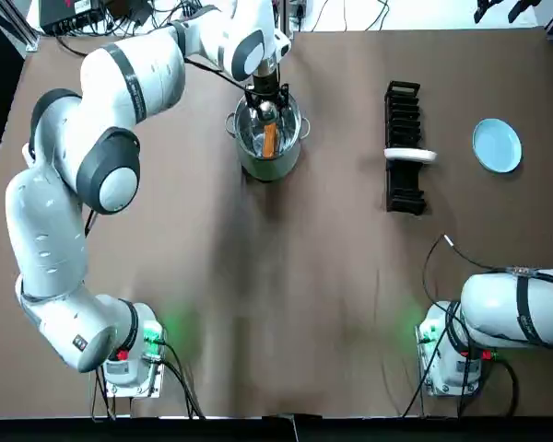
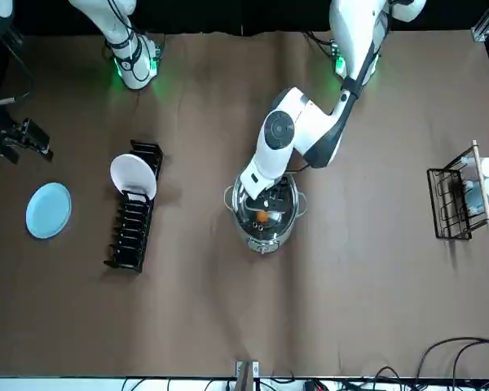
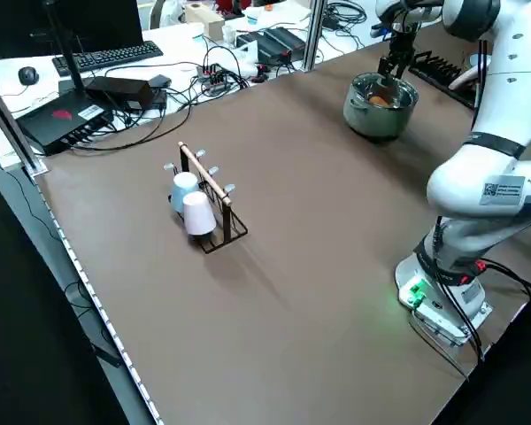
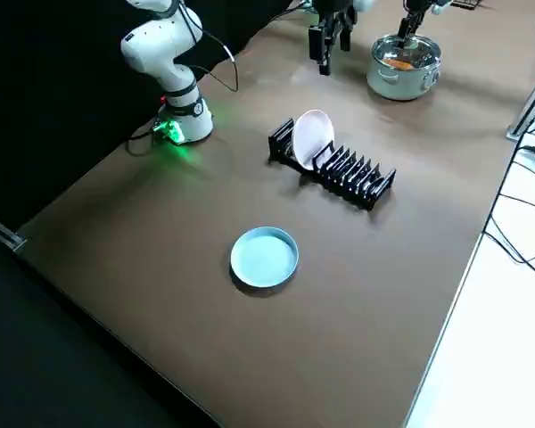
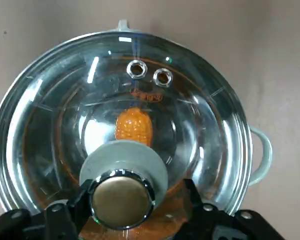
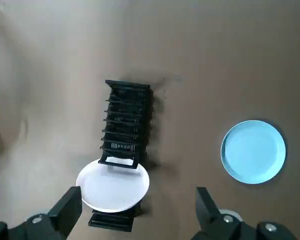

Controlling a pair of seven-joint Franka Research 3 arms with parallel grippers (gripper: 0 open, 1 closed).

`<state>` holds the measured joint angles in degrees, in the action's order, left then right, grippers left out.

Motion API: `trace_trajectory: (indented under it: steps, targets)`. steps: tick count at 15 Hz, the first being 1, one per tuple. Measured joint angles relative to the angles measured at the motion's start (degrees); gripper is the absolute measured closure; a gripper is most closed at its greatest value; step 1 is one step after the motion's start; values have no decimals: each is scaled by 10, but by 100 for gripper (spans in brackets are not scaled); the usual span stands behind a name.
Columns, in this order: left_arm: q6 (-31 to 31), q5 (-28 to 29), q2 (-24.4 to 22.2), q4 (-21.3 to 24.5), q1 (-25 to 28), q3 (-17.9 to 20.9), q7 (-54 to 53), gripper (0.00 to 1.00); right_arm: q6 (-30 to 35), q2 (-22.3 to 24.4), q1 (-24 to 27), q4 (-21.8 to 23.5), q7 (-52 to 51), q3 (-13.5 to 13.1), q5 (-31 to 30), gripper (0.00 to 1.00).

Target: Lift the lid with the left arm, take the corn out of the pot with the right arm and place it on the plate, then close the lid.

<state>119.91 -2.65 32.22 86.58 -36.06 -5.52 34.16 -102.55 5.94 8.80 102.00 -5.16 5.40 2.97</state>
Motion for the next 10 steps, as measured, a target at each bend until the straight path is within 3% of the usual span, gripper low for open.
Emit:
trace_trajectory:
  steps: [4,6,10]
  targets:
    - [1,12,0,0,0,2,0,32,0,0,0,0,0,4,0,0]
    - [1,15,-2,0,1,4,0,49,4,0,0,0,0,6,0,0]
    - [1,15,-2,0,0,4,0,49,18,0,-10,0,0,10,0,0]
